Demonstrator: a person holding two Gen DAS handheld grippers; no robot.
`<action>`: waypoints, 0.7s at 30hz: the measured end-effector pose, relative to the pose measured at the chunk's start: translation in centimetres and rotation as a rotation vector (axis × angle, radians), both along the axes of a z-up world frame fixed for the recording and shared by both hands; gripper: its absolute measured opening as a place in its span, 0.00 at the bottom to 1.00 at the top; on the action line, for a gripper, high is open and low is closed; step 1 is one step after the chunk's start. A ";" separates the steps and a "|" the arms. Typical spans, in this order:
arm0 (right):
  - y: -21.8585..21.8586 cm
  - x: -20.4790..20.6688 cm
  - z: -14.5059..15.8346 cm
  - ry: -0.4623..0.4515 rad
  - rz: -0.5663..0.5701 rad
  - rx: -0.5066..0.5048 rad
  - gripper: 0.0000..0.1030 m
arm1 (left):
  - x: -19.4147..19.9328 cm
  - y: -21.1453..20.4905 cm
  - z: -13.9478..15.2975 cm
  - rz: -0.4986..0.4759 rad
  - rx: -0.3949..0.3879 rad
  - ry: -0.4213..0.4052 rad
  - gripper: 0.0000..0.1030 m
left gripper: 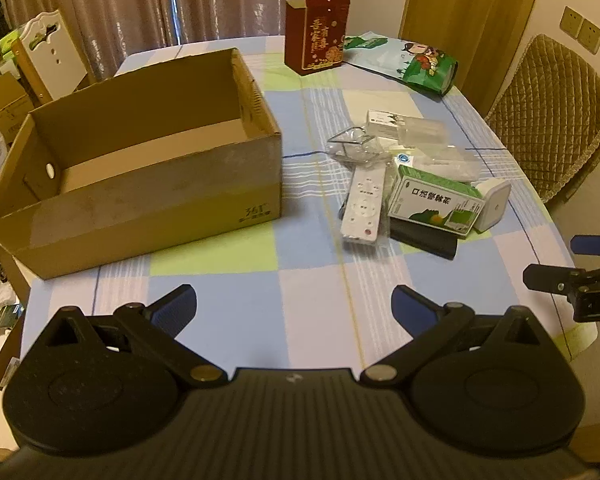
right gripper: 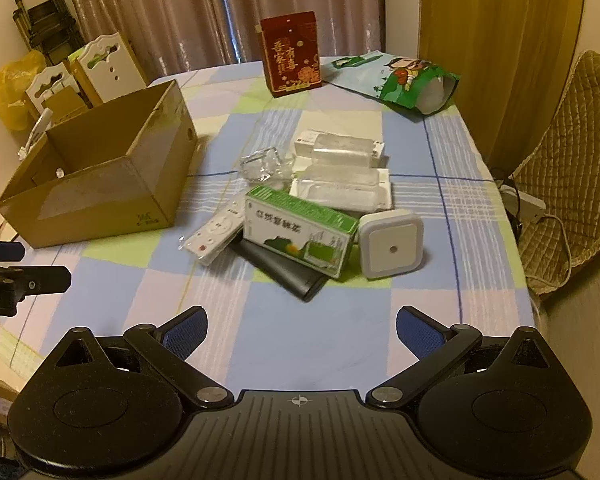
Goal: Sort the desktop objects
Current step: 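Move both tools toward the cluster of items on the table, then grasp the wrapped white remote with the left tool while the right tool grasps the green medicine box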
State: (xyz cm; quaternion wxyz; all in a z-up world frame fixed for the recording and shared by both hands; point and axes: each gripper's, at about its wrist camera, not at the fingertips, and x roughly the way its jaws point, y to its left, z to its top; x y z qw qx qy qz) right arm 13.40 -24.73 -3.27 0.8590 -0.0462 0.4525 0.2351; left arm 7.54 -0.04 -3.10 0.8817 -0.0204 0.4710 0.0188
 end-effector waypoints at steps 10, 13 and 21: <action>-2.4 3.8 -0.7 -0.022 -0.019 -0.013 1.00 | 3.2 -2.2 -1.3 -0.053 -0.008 -0.006 0.97; -3.0 4.6 -0.9 -0.044 0.020 -0.014 1.00 | 4.1 -2.8 -2.0 -0.081 -0.005 0.000 0.95; -4.2 6.8 -2.3 -0.059 0.078 -0.036 1.00 | 6.6 -4.4 -3.9 -0.165 -0.006 0.020 0.92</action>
